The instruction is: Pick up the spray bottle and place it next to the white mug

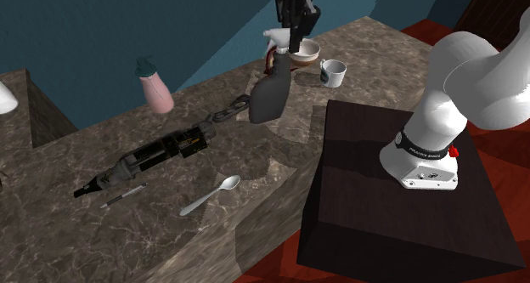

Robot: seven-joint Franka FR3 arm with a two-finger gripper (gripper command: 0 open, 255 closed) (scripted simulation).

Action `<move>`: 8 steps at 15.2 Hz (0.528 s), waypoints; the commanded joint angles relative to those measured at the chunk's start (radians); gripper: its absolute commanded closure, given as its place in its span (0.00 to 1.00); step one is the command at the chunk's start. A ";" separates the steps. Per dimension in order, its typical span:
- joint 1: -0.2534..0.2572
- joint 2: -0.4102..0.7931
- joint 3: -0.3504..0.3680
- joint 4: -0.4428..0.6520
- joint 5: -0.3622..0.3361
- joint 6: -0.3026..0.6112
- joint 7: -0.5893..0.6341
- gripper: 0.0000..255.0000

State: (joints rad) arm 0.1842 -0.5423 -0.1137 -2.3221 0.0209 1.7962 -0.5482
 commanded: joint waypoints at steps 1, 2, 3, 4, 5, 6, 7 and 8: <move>0.000 -0.002 0.001 0.025 0.000 -0.028 0.002 1.00; 0.001 -0.001 0.001 0.039 0.000 -0.041 0.003 1.00; 0.001 -0.001 0.002 0.053 0.001 -0.054 0.003 1.00; 0.001 0.000 0.002 0.068 0.001 -0.068 0.004 1.00; 0.001 0.001 0.002 0.082 0.001 -0.081 0.005 1.00; 0.002 0.003 0.003 0.096 0.001 -0.094 0.005 1.00; 0.002 0.005 0.003 0.111 0.001 -0.107 0.006 1.00; 0.002 0.006 0.003 0.126 0.002 -0.120 0.007 1.00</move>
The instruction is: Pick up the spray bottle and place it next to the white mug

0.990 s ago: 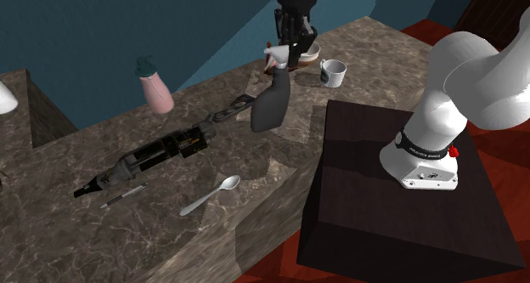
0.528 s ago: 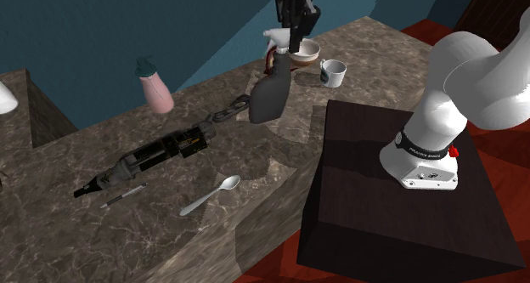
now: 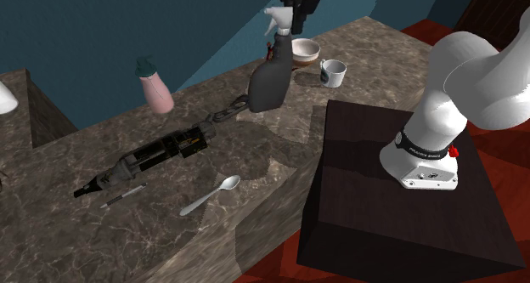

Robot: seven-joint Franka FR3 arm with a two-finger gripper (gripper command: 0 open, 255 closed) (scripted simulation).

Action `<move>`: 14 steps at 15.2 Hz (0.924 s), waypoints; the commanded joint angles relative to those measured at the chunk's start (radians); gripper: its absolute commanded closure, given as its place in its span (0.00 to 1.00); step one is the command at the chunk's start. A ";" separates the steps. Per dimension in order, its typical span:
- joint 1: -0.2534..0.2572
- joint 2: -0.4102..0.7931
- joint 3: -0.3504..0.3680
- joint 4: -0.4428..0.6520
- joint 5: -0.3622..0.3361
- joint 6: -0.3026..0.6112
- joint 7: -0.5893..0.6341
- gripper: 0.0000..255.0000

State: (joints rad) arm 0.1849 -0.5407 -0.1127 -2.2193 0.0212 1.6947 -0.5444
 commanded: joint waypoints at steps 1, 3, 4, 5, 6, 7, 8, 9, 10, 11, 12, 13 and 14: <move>0.002 0.007 0.002 0.038 0.002 -0.032 0.004 1.00; 0.002 0.012 0.003 0.069 0.002 -0.058 0.005 1.00; 0.003 0.014 0.003 0.085 0.003 -0.071 0.006 1.00; 0.003 0.017 0.003 0.101 0.003 -0.084 0.006 1.00; 0.003 0.020 0.003 0.117 0.003 -0.097 0.007 1.00; 0.004 0.023 0.003 0.133 0.004 -0.110 0.008 1.00; 0.004 0.027 0.003 0.150 0.004 -0.123 0.008 1.00; 0.005 0.031 0.003 0.166 0.004 -0.135 0.009 1.00; 0.005 0.035 0.004 0.183 0.005 -0.148 0.009 1.00; 0.005 0.039 0.004 0.200 0.005 -0.162 0.010 1.00; 0.006 0.042 0.004 0.212 0.006 -0.170 0.010 1.00; -0.002 0.033 -0.014 0.207 -0.003 -0.175 -0.013 1.00; -0.010 0.026 -0.032 0.204 -0.013 -0.179 -0.036 1.00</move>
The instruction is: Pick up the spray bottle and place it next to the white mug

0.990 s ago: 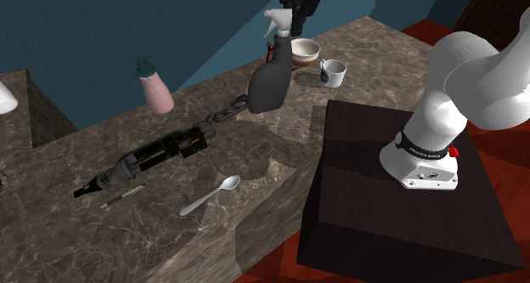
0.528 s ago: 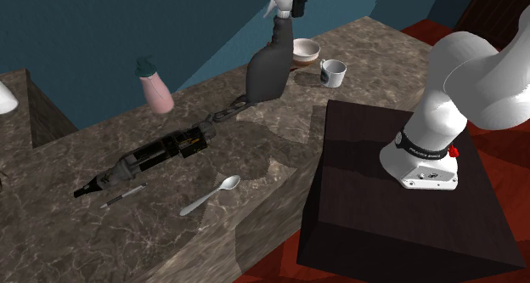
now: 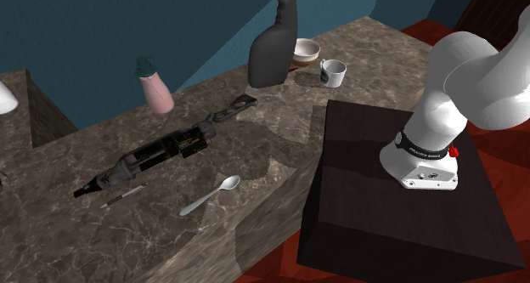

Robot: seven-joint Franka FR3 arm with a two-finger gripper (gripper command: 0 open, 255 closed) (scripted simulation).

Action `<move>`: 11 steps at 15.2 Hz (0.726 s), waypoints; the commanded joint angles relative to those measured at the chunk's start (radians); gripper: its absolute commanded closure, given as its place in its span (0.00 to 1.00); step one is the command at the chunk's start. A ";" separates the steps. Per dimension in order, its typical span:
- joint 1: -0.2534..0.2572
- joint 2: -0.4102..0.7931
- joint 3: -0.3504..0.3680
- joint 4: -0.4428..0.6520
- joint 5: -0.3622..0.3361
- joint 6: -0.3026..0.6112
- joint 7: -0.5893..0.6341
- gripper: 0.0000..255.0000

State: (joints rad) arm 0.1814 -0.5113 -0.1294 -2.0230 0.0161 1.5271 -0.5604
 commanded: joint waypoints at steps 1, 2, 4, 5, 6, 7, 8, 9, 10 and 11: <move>-0.014 -0.010 -0.033 0.005 -0.017 -0.016 -0.044 1.00; -0.022 -0.016 -0.051 0.003 -0.027 -0.021 -0.067 1.00; -0.037 -0.023 -0.088 0.004 -0.046 -0.029 -0.115 1.00; -0.044 -0.025 -0.107 0.005 -0.056 -0.033 -0.139 1.00; -0.051 -0.026 -0.126 0.008 -0.066 -0.036 -0.163 1.00; -0.058 -0.026 -0.145 0.012 -0.076 -0.040 -0.188 1.00; -0.064 -0.025 -0.165 0.017 -0.085 -0.043 -0.212 1.00; -0.070 -0.023 -0.184 0.023 -0.095 -0.046 -0.237 1.00; -0.077 -0.020 -0.204 0.030 -0.104 -0.049 -0.262 1.00; -0.082 -0.015 -0.225 0.038 -0.112 -0.052 -0.287 1.00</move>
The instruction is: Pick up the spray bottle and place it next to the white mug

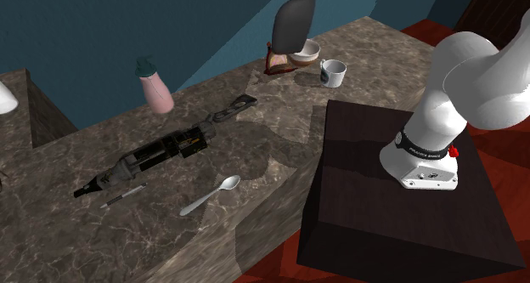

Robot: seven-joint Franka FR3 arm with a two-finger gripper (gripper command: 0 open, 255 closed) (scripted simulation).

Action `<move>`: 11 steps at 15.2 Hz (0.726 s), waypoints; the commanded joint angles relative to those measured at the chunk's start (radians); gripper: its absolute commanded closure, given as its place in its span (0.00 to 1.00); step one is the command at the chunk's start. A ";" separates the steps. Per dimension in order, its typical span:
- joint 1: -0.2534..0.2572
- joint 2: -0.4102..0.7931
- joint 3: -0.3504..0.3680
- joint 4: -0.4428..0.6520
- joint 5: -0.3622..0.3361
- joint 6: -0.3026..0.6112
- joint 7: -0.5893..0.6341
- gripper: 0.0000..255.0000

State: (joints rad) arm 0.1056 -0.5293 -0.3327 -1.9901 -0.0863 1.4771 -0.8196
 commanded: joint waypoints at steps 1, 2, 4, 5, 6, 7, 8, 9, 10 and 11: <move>-0.012 0.008 -0.042 0.015 -0.018 -0.004 -0.054 1.00; -0.018 0.015 -0.062 0.025 -0.026 -0.007 -0.080 1.00; -0.027 0.032 -0.105 0.049 -0.040 -0.011 -0.132 1.00; -0.032 0.043 -0.127 0.063 -0.046 -0.012 -0.159 1.00; -0.035 0.054 -0.149 0.077 -0.051 -0.014 -0.186 1.00; -0.039 0.067 -0.172 0.093 -0.056 -0.015 -0.213 1.00; -0.042 0.081 -0.195 0.110 -0.059 -0.016 -0.241 1.00; -0.045 0.097 -0.219 0.128 -0.061 -0.017 -0.270 1.00; -0.047 0.114 -0.243 0.147 -0.062 -0.019 -0.299 1.00; -0.049 0.126 -0.260 0.161 -0.062 -0.019 -0.318 1.00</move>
State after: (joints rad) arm 0.0584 -0.4186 -0.5732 -1.8518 -0.1483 1.4637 -1.1131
